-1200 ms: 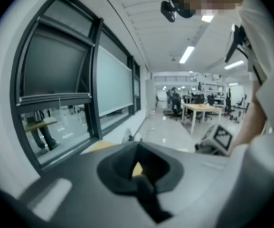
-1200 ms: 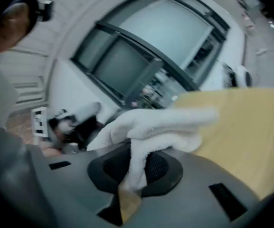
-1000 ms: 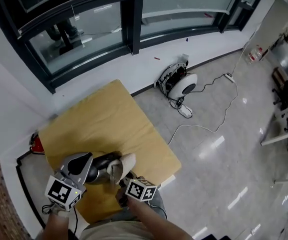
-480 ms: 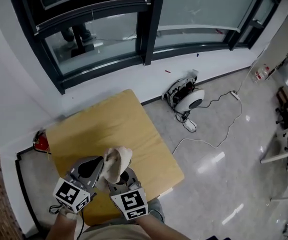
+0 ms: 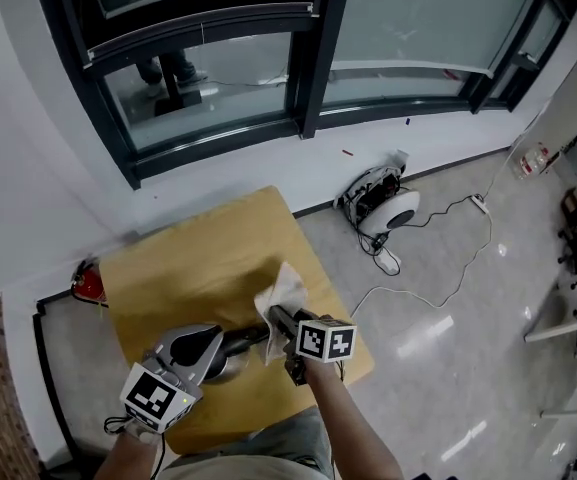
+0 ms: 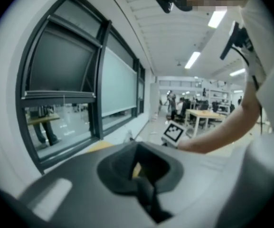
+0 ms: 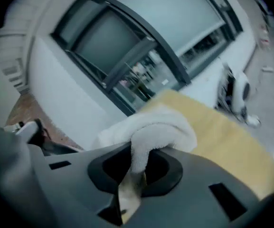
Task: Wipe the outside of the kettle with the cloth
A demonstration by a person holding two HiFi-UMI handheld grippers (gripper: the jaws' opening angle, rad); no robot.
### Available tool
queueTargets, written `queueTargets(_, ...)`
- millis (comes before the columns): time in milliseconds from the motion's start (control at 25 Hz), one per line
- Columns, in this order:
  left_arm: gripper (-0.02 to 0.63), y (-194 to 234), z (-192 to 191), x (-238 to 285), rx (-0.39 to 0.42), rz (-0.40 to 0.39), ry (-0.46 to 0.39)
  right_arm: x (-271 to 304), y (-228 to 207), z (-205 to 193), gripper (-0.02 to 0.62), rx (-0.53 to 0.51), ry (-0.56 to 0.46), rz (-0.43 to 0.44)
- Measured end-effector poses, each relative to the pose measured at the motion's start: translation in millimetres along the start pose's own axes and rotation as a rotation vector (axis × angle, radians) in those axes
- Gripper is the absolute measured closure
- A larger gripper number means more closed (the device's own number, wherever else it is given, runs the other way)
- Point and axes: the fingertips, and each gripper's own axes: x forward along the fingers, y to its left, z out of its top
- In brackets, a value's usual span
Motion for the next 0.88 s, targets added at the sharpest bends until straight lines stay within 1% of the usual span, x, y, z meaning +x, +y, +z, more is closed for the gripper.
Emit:
queueTargets(40,0.61,-0.4,0.1,-0.5,0.005,-0.005,-0.004,-2.8,20.7,20.9,0.532,-0.08,-0.055,0.093)
queueTargets(80,0.611,-1.4,3.2,-0.9,0.007,-0.019,-0.026,-2.0,43.0,36.1,0.532,-0.134,-0.077,0.204)
queueTargets(120,0.609,-3.3,8.1,-1.5,0.012,-0.04,-0.055,2.5,62.7,39.5,0.532,-0.16,-0.033,0.315)
queueTargets(160,0.609,-5.5,12.3,-2.4,0.024,-0.061,-0.081,8.0,77.5,31.0,0.531,-0.163,0.071,0.408)
queueTargets(200,0.609,-7.3,14.4,-3.6,0.049,-0.079,-0.099,11.2,86.9,15.6,0.531,-0.151,0.198,0.471)
queueTargets(240,0.609,-8.5,14.4,-4.6,0.083,-0.093,-0.107,9.4,92.6,-1.6,0.532,-0.14,0.306,0.501)
queueTargets(280,0.609,-10.3,13.0,-5.1,0.118,-0.104,-0.104,2.2,96.6,-19.2,0.532,-0.139,0.377,0.509)
queueTargets(320,0.609,-13.3,10.9,-4.6,0.146,-0.112,-0.087,-8.4,100.0,-36.7,0.532,-0.143,0.409,0.504)
queueTargets(360,0.609,-16.6,8.6,-3.4,0.166,-0.115,-0.061,-19.8,102.7,-53.5,0.532,-0.134,0.403,0.488)
queueTargets(400,0.609,-18.1,6.4,-2.5,0.182,-0.101,-0.03,-30.0,104.6,-69.1,0.532,-0.099,0.367,0.465)
queueTargets(440,0.609,-15.2,4.3,-3.9,0.191,-0.059,0.0,-38.5,106.4,-83.0,0.532,-0.042,0.313,0.439)
queueTargets(480,0.609,-7.6,2.3,-9.1,0.188,0.014,0.019,-45.4,108.8,-95.5,0.531,0.02,0.257,0.416)
queueTargets(520,0.609,2.4,-0.4,-18.0,0.16,0.101,0.025,-50.9,111.9,-108.0,0.531,0.064,0.215,0.4)
queueTargets(560,0.609,11.2,-5.1,-28.9,0.107,0.176,0.027,-54.9,114.9,-121.3,0.532,0.073,0.197,0.389)
queueTargets(600,0.609,16.8,-11.9,-38.9,0.047,0.221,0.035,-57.5,117.7,-133.9,0.532,0.039,0.198,0.384)
queueTargets(640,0.609,18.7,-19.4,-45.7,0.005,0.237,0.05,-60.3,123.3,-143.0,0.532,-0.024,0.206,0.396)
queueTargets(680,0.609,17.5,-25.6,-48.9,-0.006,0.234,0.07,-65.0,135.5,-145.4,0.532,-0.096,0.204,0.441)
queueTargets(720,0.609,14.5,-30.2,-49.2,0.01,0.221,0.09,-71.6,154.1,-139.6,0.532,-0.15,0.182,0.518)
queueTargets(760,0.609,11.4,-33.1,-47.6,0.041,0.207,0.105,-76.9,173.1,-127.7,0.532,-0.174,0.139,0.6)
queueTargets(800,0.609,9.0,-34.4,-45.7,0.067,0.195,0.11,-76.7,184.7,-113.8,0.532,-0.164,0.089,0.653)
queueTargets(840,0.611,8.0,-34.7,-44.3,0.078,0.188,0.105,-68.5,183.1,-102.7,0.532,-0.124,0.044,0.653)
queueTargets(880,0.611,8.2,-34.5,-43.7,0.072,0.184,0.093,-52.8,166.2,-97.8,0.532,-0.061,0.015,0.599)
